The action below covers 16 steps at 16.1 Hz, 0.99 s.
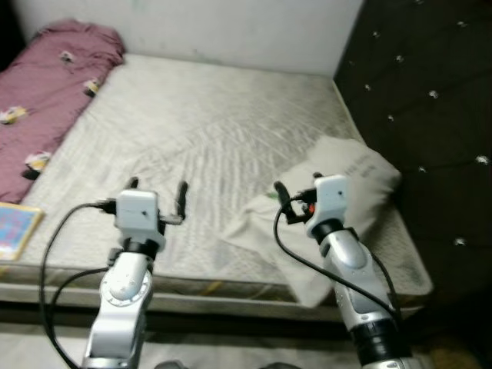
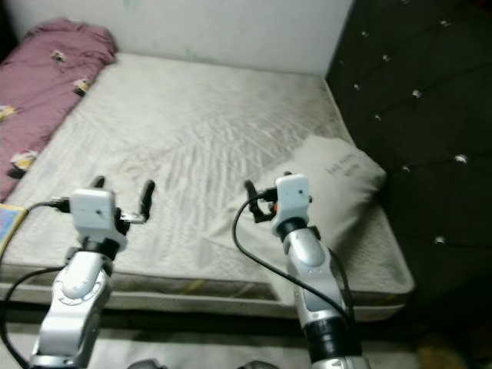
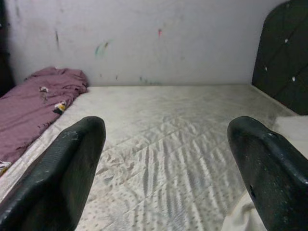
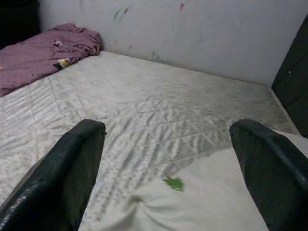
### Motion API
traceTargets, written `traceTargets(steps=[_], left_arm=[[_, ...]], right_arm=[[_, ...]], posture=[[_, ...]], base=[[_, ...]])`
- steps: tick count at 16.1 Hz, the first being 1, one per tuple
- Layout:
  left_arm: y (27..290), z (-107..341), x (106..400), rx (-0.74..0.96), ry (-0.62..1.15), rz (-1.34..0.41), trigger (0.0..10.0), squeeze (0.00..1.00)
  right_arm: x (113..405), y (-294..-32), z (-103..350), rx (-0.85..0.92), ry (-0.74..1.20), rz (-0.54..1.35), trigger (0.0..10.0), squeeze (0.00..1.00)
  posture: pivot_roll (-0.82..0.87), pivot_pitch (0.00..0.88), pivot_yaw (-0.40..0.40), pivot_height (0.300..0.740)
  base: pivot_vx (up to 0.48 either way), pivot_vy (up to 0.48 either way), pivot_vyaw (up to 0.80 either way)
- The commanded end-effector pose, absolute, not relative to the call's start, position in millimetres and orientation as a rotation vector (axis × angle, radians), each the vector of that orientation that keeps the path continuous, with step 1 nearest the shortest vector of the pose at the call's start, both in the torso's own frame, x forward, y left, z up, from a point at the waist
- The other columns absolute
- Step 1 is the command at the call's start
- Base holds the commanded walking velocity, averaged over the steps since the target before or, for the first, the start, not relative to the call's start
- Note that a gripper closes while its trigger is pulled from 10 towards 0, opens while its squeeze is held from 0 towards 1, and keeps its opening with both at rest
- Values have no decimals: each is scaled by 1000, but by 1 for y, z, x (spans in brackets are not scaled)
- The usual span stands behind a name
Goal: Clean up the room
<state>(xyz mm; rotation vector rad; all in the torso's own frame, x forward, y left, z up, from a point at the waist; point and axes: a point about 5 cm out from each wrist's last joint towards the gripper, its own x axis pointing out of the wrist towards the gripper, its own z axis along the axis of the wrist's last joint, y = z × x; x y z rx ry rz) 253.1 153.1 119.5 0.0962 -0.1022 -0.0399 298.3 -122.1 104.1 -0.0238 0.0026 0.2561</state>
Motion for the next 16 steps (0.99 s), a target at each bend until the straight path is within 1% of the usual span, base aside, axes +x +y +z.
traceTargets(steps=[1,6,16], left_arm=[[144,121,254,87,-106,-70,10000,0],[144,120,254,86,-104,-68,10000,0],[143,123,252,51,-132,-99,10000,0]], right_arm=[[299,-132,103,-40,13,228,10000,0],[299,-132,103,-39,14,230,10000,0],[299,-133,103,-42,14,236,10000,0]], posture=[[2,15,-55,740],[2,14,-55,740],[2,11,-59,740]], base=[[0,-292,0],[0,-289,0],[0,0,0]])
